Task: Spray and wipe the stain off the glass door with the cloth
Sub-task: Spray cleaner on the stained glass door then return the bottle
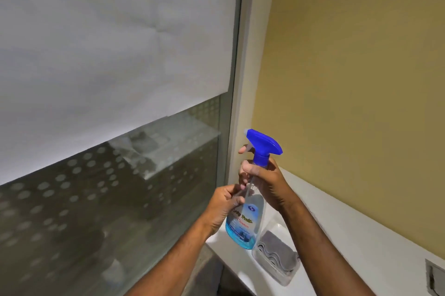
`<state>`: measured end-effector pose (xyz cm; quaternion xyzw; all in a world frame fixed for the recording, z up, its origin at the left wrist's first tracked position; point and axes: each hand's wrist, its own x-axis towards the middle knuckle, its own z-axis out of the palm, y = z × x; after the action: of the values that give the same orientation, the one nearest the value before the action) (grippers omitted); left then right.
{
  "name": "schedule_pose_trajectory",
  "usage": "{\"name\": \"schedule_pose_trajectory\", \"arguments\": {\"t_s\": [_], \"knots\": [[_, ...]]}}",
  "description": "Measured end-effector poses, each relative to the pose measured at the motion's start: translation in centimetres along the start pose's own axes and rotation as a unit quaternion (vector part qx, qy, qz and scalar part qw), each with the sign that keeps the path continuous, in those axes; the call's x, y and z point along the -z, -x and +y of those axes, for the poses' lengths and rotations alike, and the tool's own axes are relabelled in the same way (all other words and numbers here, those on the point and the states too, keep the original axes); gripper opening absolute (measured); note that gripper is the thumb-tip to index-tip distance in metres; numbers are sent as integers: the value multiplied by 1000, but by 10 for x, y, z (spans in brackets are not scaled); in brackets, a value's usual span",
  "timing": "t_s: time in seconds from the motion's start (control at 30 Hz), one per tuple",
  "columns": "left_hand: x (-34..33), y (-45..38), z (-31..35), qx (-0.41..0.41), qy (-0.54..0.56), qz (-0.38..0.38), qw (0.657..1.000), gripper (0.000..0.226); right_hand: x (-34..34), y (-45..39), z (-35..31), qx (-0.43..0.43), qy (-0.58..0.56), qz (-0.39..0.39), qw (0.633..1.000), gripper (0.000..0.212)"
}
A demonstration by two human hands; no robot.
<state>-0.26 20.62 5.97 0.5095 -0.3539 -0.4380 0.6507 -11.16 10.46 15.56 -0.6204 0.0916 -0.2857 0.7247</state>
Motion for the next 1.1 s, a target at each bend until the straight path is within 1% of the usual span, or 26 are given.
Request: {"name": "schedule_pose_trajectory", "arguments": {"t_s": [0.07,0.1,0.17,0.23,0.37,0.43,0.5,0.53,0.57,0.63,0.67,0.73,0.77,0.83,0.87,0.9,0.97,1.0,1.03,1.1], "knots": [[23,19,3,-6,8,39,999,88,-25,-10,12,-5,-3,-4,1000,39],[36,28,5,-14,6,59,998,87,-39,-15,17,-8,-10,-14,1000,39],[60,49,9,-30,-1,103,994,78,-69,-22,25,-15,-24,-47,999,39],[83,74,14,-44,-3,149,988,68,-105,-25,34,-15,-37,-96,995,37],[116,126,23,-39,-18,242,969,65,-171,-23,42,1,-47,-181,982,31],[130,154,30,-31,-10,317,948,54,-210,-18,40,14,-40,-211,977,29],[145,180,36,-38,33,422,905,41,-249,-11,37,31,-28,-229,973,29],[152,193,36,-54,52,456,887,35,-267,-6,37,37,-26,-237,970,30],[159,206,39,-72,64,473,876,39,-285,0,36,40,-26,-248,968,32],[172,226,52,-92,85,493,861,58,-321,14,37,42,-22,-276,960,37],[176,238,60,-90,95,502,855,60,-337,23,37,44,-21,-290,956,36],[184,271,72,-101,104,514,846,58,-369,42,36,47,-32,-314,948,35],[189,294,73,-109,110,519,841,54,-385,53,35,45,-40,-327,943,37],[201,342,73,-102,99,516,845,39,-418,79,34,34,-52,-358,932,40],[205,368,73,-98,84,520,844,35,-435,93,34,31,-59,-374,925,40],[208,392,76,-105,90,528,838,37,-451,108,35,27,-68,-388,919,40],[212,433,82,-135,160,541,814,46,-483,139,35,20,-88,-407,909,41],[214,455,83,-148,174,548,804,52,-500,156,35,18,-92,-415,905,42],[214,475,84,-160,172,549,802,56,-517,172,36,17,-94,-424,900,44],[213,524,88,-177,144,563,795,54,-551,206,37,5,-113,-450,886,51]]}}
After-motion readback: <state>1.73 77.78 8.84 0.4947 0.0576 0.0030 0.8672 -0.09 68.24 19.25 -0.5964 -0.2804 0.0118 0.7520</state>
